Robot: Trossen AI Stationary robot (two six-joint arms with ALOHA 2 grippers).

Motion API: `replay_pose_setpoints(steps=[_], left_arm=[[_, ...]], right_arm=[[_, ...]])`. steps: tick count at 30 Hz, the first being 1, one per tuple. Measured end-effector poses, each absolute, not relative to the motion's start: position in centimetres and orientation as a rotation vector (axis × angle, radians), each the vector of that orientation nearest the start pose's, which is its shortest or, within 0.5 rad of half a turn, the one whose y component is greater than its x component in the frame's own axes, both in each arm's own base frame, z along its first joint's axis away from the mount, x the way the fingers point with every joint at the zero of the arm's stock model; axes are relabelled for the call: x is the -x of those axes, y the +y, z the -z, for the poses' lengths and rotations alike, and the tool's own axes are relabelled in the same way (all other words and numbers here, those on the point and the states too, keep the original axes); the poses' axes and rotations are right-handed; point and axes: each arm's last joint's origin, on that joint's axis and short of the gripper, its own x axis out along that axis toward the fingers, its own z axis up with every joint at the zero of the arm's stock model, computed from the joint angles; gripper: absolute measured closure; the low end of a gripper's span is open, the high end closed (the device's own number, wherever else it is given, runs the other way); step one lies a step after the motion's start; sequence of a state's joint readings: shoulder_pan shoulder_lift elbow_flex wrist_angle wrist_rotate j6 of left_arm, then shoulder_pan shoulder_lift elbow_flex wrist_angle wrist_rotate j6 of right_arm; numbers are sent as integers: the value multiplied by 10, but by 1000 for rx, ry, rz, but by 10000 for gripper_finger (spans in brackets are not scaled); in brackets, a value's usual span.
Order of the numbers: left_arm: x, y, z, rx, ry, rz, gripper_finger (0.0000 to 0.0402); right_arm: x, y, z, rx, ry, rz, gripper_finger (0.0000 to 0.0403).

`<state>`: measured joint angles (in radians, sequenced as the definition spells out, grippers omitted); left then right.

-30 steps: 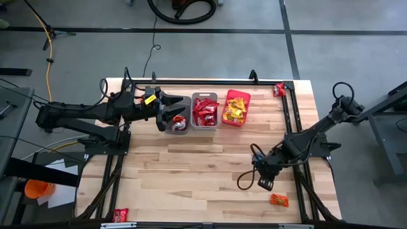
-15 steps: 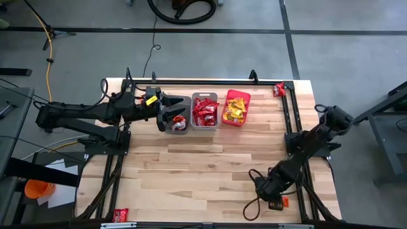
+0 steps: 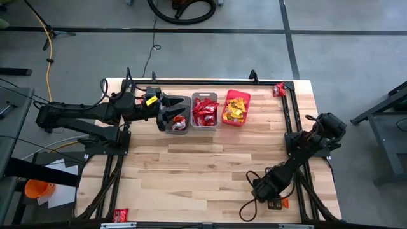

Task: Sort candy
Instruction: Put the bottom right orange candy into the black bin

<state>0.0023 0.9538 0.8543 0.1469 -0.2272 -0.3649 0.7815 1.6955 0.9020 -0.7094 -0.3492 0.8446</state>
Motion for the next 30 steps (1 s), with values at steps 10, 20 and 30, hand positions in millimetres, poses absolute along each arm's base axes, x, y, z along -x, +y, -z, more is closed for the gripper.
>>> replay_pose_setpoints(steps=[10, 20, 30], left_arm=[[-213, 7, -359, 368, -88, -218, 174], [-203, 7, -365, 371, -124, -212, 174], [-193, 7, -372, 377, -162, -205, 174]], right_arm=[[-184, 198, -142, -307, 1823, -199, 390], [-192, 141, -211, -422, 1483, -49, 402], [-228, 72, -258, -518, 951, 3, 403]])
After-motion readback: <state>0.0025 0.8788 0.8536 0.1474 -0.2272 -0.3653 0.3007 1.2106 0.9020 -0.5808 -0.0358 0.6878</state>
